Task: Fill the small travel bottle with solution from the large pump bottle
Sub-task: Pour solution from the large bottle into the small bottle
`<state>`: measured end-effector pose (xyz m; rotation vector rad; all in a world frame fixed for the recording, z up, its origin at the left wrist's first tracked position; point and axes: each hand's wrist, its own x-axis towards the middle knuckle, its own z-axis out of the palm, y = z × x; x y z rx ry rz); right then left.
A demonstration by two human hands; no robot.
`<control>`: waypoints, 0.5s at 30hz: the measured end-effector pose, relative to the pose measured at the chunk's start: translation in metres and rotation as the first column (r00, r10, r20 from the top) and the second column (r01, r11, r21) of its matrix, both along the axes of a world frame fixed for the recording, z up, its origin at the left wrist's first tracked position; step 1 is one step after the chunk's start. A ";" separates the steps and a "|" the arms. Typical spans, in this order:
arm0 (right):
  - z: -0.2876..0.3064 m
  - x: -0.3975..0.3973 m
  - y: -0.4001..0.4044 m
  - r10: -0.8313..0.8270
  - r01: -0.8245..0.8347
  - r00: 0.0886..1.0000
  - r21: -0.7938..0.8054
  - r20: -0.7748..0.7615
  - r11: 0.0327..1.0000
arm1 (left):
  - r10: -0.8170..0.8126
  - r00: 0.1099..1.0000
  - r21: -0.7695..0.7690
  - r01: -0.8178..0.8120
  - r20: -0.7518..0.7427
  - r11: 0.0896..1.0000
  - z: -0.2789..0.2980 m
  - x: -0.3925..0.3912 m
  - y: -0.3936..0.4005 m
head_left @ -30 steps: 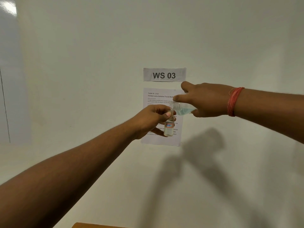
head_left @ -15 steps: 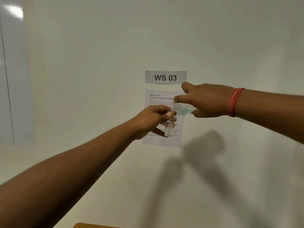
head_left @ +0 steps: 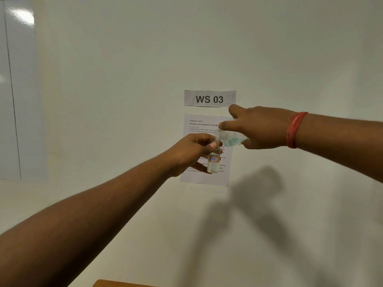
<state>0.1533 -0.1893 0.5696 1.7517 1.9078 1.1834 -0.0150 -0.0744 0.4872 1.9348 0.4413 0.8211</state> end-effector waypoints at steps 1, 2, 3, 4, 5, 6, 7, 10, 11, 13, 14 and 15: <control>0.000 0.000 0.000 -0.002 0.002 1.000 0.000 0.000 1.000 | 0.000 1.000 0.002 0.000 -0.002 1.000 0.000 0.000 0.000; 0.000 0.000 0.000 -0.003 0.003 1.000 0.001 0.001 1.000 | 0.000 1.000 0.005 0.000 -0.004 1.000 0.000 0.000 0.000; 0.000 0.000 0.000 -0.004 0.004 1.000 0.002 0.001 1.000 | 0.001 1.000 0.008 -0.001 -0.007 1.000 -0.001 0.000 0.000; -0.001 0.000 0.000 -0.004 0.004 1.000 0.002 0.000 1.000 | 0.002 1.000 0.010 -0.002 -0.009 1.000 -0.001 0.000 0.000; -0.001 0.000 0.000 -0.002 0.002 1.000 0.001 -0.001 1.000 | 0.004 1.000 0.010 -0.004 -0.011 1.000 -0.001 0.000 0.000; -0.002 0.000 0.000 0.000 0.000 1.000 -0.001 -0.003 1.000 | 0.004 1.000 0.009 -0.004 -0.012 1.000 -0.002 0.000 0.000; -0.002 0.001 0.000 0.002 -0.002 1.000 -0.004 -0.006 1.000 | 0.004 1.000 0.008 -0.004 -0.013 1.000 -0.002 0.001 0.000; -0.002 0.002 -0.001 0.006 -0.006 1.000 -0.002 -0.016 1.000 | 0.009 1.000 0.010 -0.009 -0.015 1.000 -0.002 0.001 -0.001; -0.003 0.002 -0.001 0.007 -0.007 1.000 -0.001 -0.017 1.000 | 0.011 1.000 0.011 -0.011 -0.016 1.000 -0.002 0.002 -0.001; -0.003 0.003 -0.001 0.009 -0.009 1.000 -0.001 -0.016 1.000 | 0.012 1.000 0.012 -0.012 -0.018 1.000 -0.002 0.002 0.000; -0.003 0.003 -0.001 0.009 -0.009 1.000 0.000 -0.016 1.000 | 0.012 1.000 0.012 -0.011 -0.019 1.000 -0.002 0.003 -0.001; -0.003 0.003 -0.001 0.010 -0.010 1.000 0.000 -0.016 1.000 | 0.012 1.000 0.011 -0.011 -0.020 1.000 -0.002 0.003 -0.001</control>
